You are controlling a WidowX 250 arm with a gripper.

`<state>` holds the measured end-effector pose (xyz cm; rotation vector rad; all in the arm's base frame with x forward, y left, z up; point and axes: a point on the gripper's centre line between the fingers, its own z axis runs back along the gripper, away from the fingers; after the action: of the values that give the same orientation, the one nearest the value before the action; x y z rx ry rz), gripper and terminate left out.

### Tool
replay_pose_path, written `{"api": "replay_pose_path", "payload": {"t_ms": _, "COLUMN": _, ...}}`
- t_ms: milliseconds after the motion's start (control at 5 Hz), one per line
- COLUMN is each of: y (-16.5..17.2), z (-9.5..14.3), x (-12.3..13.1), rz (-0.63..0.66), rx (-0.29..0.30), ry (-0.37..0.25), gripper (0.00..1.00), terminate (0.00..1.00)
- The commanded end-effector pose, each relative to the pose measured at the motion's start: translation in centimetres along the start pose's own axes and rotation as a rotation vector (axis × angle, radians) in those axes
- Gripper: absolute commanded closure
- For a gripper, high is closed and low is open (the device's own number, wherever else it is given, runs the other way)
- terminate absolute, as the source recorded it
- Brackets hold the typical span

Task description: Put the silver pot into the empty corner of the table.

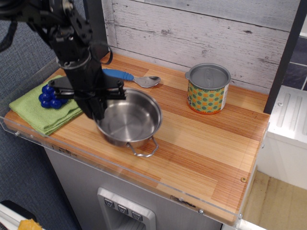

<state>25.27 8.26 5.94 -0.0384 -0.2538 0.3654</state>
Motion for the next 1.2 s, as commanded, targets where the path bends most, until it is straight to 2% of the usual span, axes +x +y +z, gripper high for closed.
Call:
{"api": "replay_pose_path", "payload": {"t_ms": 0, "y": -2.7, "z": 1.3, "x": 0.1, "rz": -0.071, "rx": -0.046, "ry": -0.03, "gripper": 1.0, "terminate": 0.0}}
{"api": "replay_pose_path", "payload": {"t_ms": 600, "y": -8.8, "z": -0.2, "x": -1.4, "rz": -0.237, "rx": -0.098, "ry": 0.02, "gripper": 1.0, "terminate": 0.0}}
{"api": "replay_pose_path", "payload": {"t_ms": 1000, "y": -11.3, "z": -2.3, "x": -1.7, "rz": -0.296, "rx": -0.167, "ry": 0.068, "gripper": 1.0, "terminate": 0.0}}
